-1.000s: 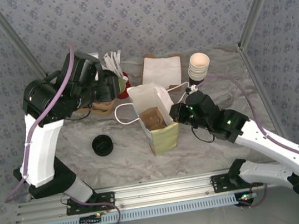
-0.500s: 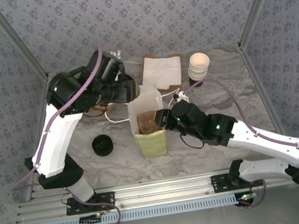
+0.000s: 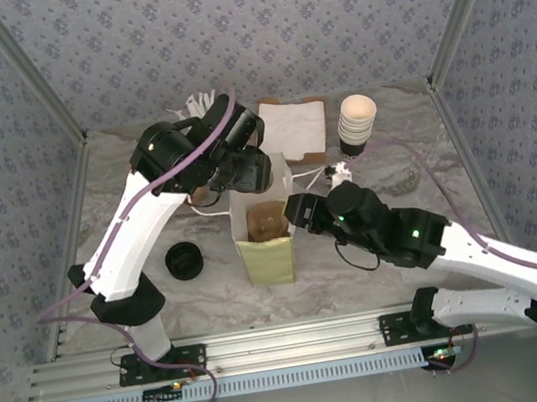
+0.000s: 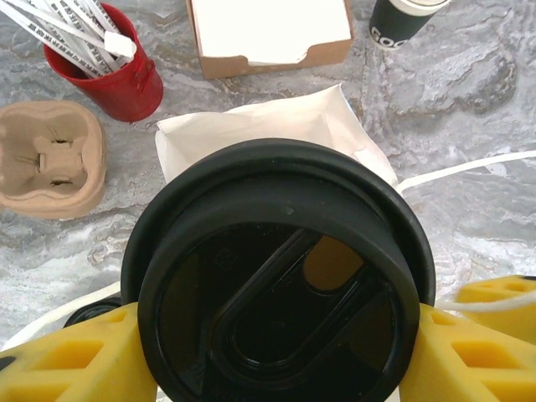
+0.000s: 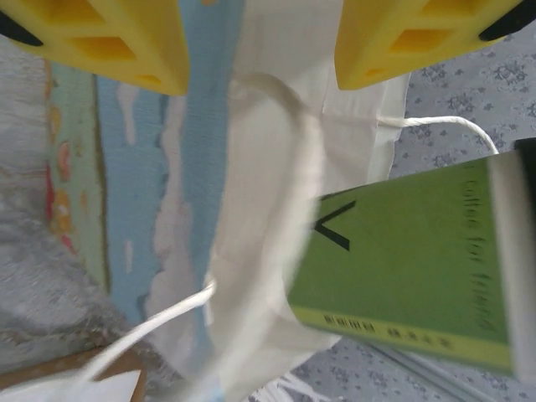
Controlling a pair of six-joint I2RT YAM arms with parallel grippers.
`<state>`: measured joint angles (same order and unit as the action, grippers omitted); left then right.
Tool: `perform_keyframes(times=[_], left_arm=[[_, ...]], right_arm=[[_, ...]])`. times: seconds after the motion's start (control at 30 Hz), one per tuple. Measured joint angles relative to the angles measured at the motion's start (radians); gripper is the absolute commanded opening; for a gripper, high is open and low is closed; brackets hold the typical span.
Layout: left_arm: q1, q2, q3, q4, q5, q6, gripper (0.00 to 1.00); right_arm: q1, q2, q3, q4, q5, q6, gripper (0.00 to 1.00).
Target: Pack the takeout coffee
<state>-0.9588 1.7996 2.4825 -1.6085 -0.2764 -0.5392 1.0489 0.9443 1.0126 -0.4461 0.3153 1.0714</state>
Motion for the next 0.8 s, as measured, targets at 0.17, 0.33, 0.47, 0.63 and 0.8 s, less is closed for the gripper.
perform_keyframes(times=[0.17, 0.33, 0.47, 0.63, 0.8], left_arm=[[0.000, 0.024, -0.012, 0.000, 0.006, 0.002, 0.62], [0.004, 0.073, -0.012, 0.000, 0.034, 0.020, 0.62], [0.010, 0.106, -0.012, 0.000, 0.058, 0.033, 0.62], [0.032, 0.129, -0.019, 0.000, 0.079, 0.043, 0.62], [0.059, 0.150, -0.019, 0.000, 0.090, 0.051, 0.61]], right_arm=[[-0.063, -0.099, 0.015, -0.080, 0.019, -0.058, 0.54], [-0.167, -0.130, 0.051, -0.140, -0.017, -0.121, 0.56], [-0.252, -0.108, 0.074, -0.171, -0.096, -0.150, 0.56], [-0.332, -0.045, 0.084, -0.173, -0.214, -0.174, 0.57], [-0.397, -0.003, 0.105, -0.174, -0.332, -0.202, 0.65]])
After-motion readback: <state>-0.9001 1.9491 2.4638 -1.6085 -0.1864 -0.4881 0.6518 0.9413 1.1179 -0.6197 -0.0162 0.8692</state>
